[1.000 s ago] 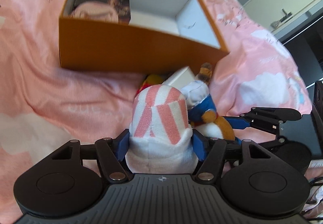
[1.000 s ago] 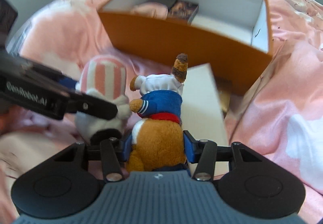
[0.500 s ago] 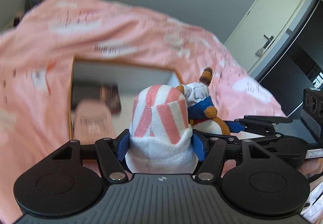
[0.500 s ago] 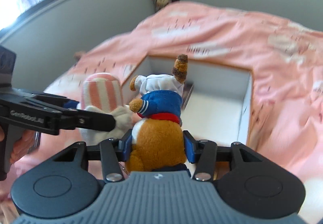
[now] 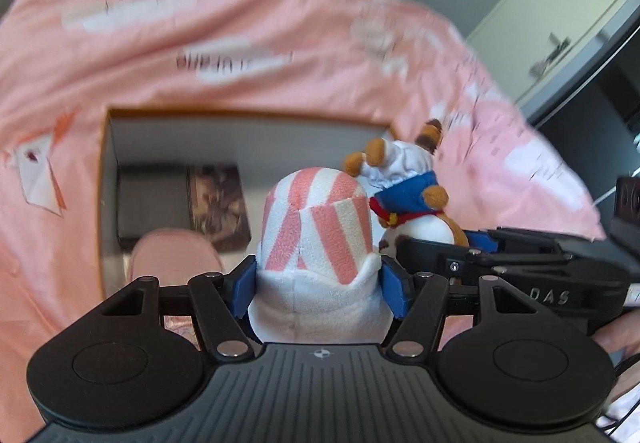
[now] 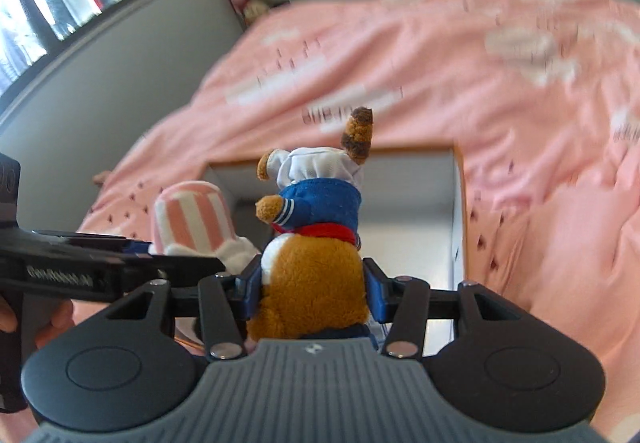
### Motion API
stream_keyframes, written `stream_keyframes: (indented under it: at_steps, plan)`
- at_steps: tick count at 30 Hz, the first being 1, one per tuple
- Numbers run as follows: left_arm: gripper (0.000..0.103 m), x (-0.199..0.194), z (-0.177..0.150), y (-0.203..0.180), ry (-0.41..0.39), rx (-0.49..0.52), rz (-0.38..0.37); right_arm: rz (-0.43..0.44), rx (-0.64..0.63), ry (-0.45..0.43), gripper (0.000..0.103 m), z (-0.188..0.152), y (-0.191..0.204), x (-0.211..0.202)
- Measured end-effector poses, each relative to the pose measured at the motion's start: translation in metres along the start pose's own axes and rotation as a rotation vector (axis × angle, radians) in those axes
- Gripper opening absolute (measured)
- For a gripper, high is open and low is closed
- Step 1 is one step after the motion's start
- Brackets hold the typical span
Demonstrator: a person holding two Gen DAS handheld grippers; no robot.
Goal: Organize objects
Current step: 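Carry the doll with the left gripper while the right gripper carries the bear into the orange box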
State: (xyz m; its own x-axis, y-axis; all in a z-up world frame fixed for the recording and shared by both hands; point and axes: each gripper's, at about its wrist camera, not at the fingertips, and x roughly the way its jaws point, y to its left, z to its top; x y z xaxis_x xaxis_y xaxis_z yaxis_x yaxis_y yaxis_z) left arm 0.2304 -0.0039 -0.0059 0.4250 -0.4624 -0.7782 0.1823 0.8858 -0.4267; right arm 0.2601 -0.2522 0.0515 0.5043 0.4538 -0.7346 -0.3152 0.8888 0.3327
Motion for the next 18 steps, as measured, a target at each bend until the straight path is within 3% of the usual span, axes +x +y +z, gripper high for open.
stream_keyframes:
  at_steps: [9, 18]
  plan:
    - [0.072, 0.044, 0.007, 0.009, 0.086, 0.035, 0.008, 0.03, 0.103, 0.226, 0.052, -0.004, -0.032, 0.069]
    - [0.073, 0.077, 0.009, 0.037, 0.166, -0.059, -0.076, 0.005, 0.111, 0.317, 0.052, 0.0, -0.042, 0.093]
